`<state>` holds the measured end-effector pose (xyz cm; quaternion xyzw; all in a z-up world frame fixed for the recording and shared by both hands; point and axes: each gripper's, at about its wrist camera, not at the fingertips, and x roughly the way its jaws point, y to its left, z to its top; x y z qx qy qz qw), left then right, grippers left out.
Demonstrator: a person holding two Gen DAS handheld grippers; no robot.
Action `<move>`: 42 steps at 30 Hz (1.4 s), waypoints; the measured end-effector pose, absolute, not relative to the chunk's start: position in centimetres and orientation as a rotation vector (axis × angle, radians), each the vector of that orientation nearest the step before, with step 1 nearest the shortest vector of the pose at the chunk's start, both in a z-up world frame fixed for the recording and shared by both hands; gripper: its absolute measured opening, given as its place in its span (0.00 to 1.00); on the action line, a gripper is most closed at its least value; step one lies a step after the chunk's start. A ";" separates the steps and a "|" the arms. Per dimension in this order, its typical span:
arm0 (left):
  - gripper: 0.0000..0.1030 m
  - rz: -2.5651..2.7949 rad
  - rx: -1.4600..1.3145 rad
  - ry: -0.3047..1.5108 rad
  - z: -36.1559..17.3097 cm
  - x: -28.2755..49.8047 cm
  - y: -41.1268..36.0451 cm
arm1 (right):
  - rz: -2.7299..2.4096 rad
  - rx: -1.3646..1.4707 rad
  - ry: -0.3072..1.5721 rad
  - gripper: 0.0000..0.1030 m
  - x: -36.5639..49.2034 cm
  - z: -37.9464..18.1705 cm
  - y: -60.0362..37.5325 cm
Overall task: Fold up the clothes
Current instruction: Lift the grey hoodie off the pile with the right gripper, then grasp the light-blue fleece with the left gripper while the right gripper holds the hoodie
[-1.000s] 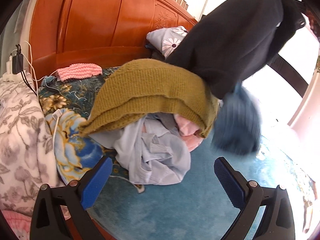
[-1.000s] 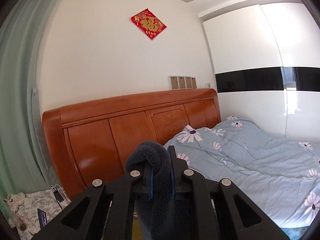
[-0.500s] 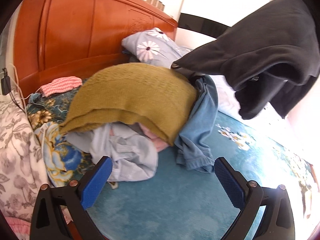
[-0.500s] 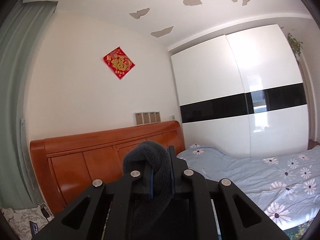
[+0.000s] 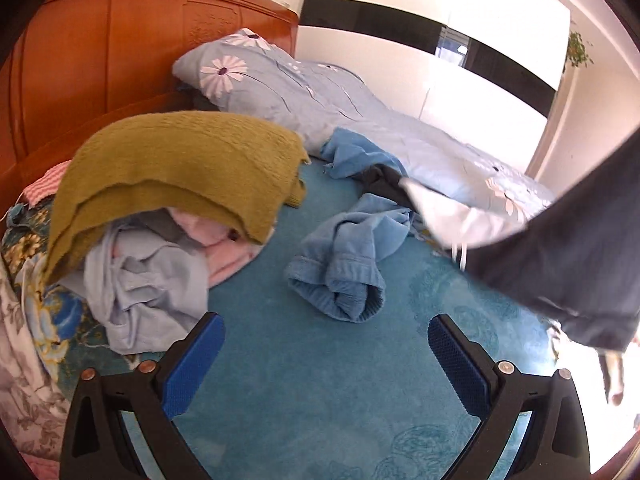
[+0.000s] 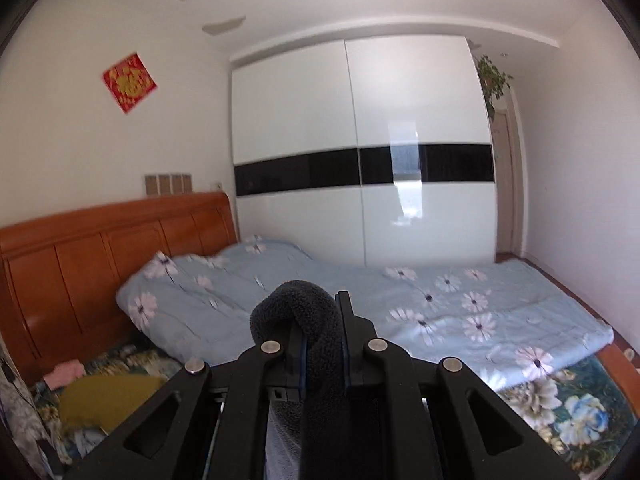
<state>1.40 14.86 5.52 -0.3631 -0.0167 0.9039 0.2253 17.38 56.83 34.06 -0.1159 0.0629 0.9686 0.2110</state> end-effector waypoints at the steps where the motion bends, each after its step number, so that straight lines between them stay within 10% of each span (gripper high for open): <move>1: 1.00 2.491 -1.001 -0.020 5.4 1.1 15.6 | 2.660 -0.392 0.192 0.13 17.6 31.5 57.9; 9: 1.00 2.464 -1.036 0.137 3.8 -4.4 20.3 | 2.551 -0.611 0.499 0.13 21.5 16.1 64.5; 19: 0.96 2.481 -1.161 0.239 -0.7 -10.0 23.8 | 2.537 -0.937 0.347 0.17 21.8 7.9 62.1; 28: 0.27 2.507 -1.235 0.210 -1.1 -10.7 23.2 | 2.520 -0.997 0.346 0.32 24.7 6.9 58.9; 34: 0.14 2.584 -1.044 0.043 6.1 -9.7 19.9 | 2.494 -0.964 0.323 0.53 27.6 7.6 57.8; 42: 0.13 2.831 -0.668 -0.003 23.5 -11.3 11.9 | 2.489 -0.923 0.306 0.54 28.0 8.3 57.2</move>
